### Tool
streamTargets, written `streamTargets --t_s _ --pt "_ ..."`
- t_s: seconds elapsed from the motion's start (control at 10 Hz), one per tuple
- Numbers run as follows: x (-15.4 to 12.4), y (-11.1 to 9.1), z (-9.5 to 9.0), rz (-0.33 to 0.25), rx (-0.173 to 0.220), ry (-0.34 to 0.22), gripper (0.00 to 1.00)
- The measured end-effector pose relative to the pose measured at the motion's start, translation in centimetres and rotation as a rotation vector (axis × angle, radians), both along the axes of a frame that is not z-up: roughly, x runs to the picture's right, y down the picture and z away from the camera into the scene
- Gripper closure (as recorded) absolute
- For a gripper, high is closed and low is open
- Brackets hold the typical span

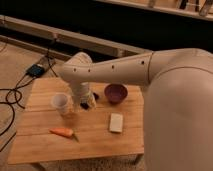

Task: Place the eraser on the white sponge

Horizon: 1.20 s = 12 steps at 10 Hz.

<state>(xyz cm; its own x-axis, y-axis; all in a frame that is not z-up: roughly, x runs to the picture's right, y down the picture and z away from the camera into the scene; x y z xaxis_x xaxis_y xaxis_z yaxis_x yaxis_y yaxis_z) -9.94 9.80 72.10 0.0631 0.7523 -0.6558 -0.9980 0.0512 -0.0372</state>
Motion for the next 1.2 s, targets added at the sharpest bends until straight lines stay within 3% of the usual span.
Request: streamTargets --t_s 0.4,0.7,1.2 --pt "-0.8 -1.6 4.5 -0.009 0.014 0.050 0.35" --pt "-1.6 -3.2 8.6 0.017 0.036 0.089 0.35" --pt "-0.6 -4.4 14.2 0.174 0.039 0.168 0.35"
